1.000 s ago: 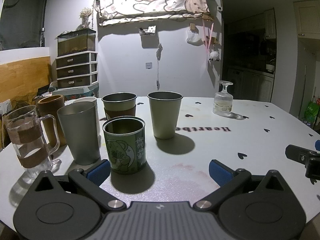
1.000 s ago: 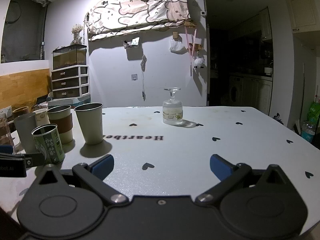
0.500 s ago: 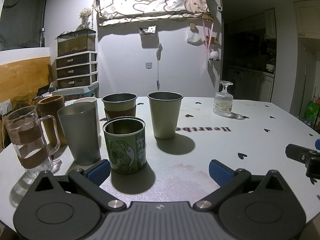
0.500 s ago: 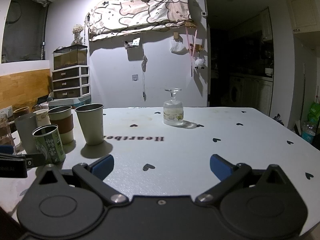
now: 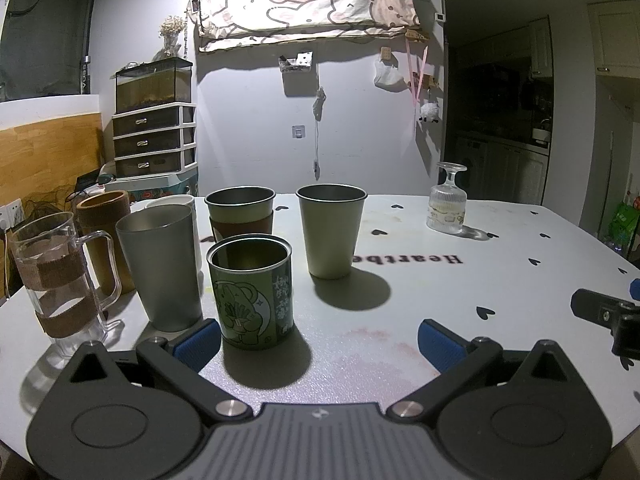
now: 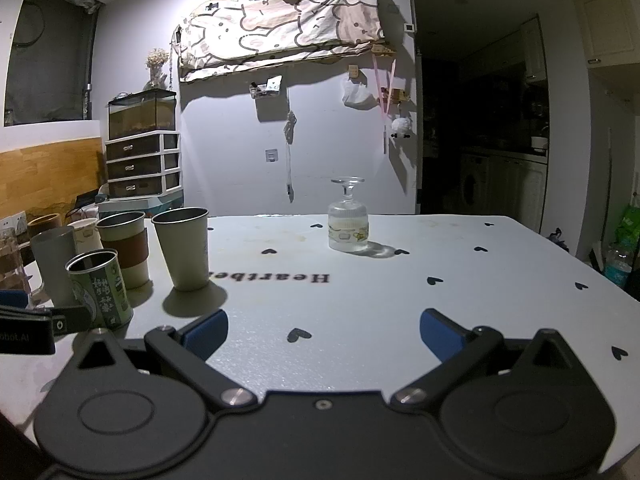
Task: Flip cup upright
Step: 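Move the right tool toward the upside-down ribbed stemmed glass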
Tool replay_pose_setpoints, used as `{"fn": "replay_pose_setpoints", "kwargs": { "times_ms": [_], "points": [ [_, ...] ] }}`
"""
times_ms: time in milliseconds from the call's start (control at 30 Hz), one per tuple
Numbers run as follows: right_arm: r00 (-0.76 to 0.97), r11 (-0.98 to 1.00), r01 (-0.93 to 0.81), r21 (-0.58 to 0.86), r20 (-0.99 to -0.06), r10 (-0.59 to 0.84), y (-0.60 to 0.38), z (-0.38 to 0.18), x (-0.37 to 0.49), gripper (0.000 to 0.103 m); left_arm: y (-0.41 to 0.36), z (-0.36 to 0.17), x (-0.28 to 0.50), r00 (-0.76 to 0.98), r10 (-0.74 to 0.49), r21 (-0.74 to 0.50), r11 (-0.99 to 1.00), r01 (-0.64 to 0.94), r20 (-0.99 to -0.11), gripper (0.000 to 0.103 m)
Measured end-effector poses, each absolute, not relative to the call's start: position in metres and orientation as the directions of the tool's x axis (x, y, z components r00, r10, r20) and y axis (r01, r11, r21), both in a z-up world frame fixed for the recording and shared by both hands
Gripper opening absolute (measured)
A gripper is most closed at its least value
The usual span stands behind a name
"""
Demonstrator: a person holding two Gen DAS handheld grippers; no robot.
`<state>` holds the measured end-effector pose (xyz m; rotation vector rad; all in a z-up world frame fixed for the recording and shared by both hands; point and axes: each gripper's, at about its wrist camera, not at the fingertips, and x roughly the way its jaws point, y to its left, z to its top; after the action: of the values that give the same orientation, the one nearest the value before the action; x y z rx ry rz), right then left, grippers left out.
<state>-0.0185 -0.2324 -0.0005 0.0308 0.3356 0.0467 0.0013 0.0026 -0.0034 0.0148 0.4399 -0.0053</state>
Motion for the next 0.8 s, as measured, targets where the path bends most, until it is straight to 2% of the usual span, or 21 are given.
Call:
{"fn": "replay_pose_setpoints", "kwargs": {
  "times_ms": [400, 633, 800],
  "points": [
    [0.935, 0.998, -0.063, 0.021, -0.349, 0.066, -0.228, 0.006, 0.006, 0.103, 0.006, -0.010, -0.001, 0.901, 0.000, 0.005, 1.000, 0.002, -0.434, 0.103],
    [0.940, 0.996, -0.075, -0.045, -0.337, 0.056, -0.227, 0.032, 0.071, 0.103, 0.017, -0.012, 0.000, 0.896, 0.011, -0.006, 1.000, -0.015, -0.444, 0.103],
    [0.937, 0.998, -0.052, -0.032, -0.348, 0.038, -0.230, 0.054, 0.133, 0.103, 0.024, -0.016, 0.000, 0.891, 0.013, -0.018, 1.000, -0.023, -0.454, 0.103]
  ]
}}
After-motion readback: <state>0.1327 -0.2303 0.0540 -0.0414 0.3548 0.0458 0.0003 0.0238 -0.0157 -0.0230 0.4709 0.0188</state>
